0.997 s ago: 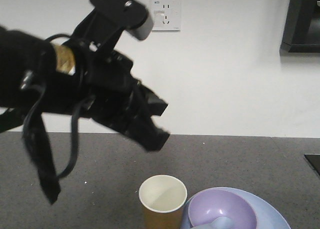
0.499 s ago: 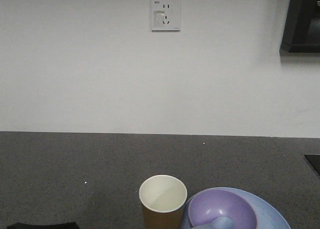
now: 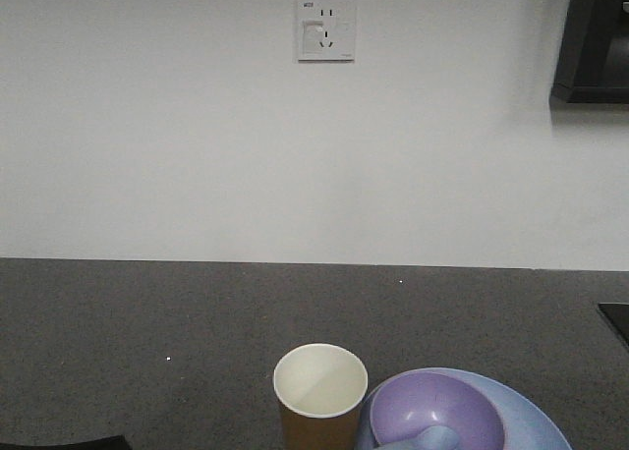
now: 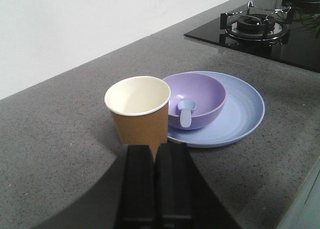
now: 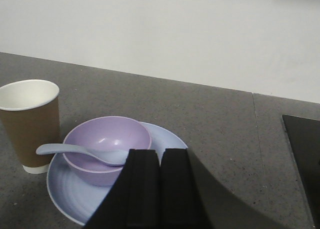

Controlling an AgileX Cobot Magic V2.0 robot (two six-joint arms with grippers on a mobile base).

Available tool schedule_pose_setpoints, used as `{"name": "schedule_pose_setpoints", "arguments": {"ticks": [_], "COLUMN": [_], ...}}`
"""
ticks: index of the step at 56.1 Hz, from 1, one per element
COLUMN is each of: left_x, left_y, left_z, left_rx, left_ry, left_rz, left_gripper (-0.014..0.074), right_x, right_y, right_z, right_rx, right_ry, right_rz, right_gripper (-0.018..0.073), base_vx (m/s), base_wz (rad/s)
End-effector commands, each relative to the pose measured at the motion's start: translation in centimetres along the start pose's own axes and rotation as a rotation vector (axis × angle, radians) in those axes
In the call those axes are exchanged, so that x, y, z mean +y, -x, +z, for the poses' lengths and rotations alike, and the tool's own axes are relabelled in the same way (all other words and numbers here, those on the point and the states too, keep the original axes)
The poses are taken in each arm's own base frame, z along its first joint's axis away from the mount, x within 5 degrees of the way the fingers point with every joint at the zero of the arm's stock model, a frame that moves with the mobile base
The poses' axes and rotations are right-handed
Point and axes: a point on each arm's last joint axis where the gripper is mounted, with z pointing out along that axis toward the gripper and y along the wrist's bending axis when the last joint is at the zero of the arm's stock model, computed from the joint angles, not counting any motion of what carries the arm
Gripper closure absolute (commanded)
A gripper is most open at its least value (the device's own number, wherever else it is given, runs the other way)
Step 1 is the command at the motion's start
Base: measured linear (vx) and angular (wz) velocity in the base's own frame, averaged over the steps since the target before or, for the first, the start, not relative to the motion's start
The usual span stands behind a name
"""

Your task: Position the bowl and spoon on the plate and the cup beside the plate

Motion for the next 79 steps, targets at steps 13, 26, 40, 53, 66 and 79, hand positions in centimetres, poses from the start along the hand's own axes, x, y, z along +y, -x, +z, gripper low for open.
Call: {"name": "schedule_pose_setpoints", "arguments": {"ticks": [13,26,40,53,66,79], "left_x": [2.7,3.6,2.9,2.9,2.9,2.9], "left_y": [0.0,-7.8,-13.8,-13.9,-13.9,-13.9], "left_z": [-2.3,-6.2,-7.5,-7.6,-7.6,-7.6], "left_rx": [-0.157,-0.251,-0.329,-0.328,-0.328,-0.328], "left_ry": [0.213,0.506,0.661,0.677,0.677,0.677], "left_rz": [0.024,-0.015,-0.034,-0.028,-0.028,-0.028], "left_gripper": [0.0599,0.0599,0.0599,0.0599,0.0599,0.0599], "right_x": [-0.2,-0.2,-0.2,-0.2,-0.2,-0.2], "right_y": [1.5,1.5,1.5,1.4,1.4,1.4], "right_z": [-0.2,-0.2,-0.2,-0.2,-0.2,-0.2], "right_rx": [-0.095,-0.095,-0.095,-0.088,-0.088,-0.088], "right_ry": [-0.016,-0.016,-0.016,-0.015,-0.014,-0.014], "right_rz": [-0.005,-0.005,-0.005,-0.006,-0.005,-0.005], "right_gripper": [0.0568,0.0568,0.0568,0.0568,0.0568,0.0568], "base_vx": [0.0,0.0,0.0,0.0,0.0,0.0], "base_wz": [0.0,0.0,0.0,0.0,0.0,0.0]}}
